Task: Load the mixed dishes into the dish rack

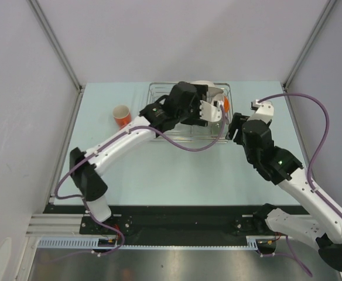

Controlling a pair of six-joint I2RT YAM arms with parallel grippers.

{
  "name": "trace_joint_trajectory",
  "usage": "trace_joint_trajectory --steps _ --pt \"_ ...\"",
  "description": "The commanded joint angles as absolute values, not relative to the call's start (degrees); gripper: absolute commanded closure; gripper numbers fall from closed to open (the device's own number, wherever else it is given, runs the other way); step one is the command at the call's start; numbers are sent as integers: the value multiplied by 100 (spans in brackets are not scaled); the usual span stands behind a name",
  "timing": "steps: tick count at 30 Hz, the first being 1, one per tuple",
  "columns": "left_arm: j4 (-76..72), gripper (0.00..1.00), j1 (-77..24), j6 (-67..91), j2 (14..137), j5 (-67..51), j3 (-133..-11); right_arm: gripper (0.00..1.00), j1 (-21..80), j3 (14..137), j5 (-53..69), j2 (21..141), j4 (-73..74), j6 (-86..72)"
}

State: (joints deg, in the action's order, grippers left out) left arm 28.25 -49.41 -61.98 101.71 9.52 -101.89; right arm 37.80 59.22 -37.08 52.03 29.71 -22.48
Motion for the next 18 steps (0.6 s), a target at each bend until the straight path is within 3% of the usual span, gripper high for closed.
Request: trace_joint_trajectory --steps 1,8,18 --pt "3278 0 -4677 -5591 9291 941 -10047 25 3771 5933 -3902 5361 2918 -2443" --pt "3359 0 -3930 -4536 8719 537 -9054 24 3430 5933 -4473 5808 3303 -2882" --pt "2584 1 -3394 -3173 9026 572 -7849 27 2101 5827 -3419 7074 3173 -3656"
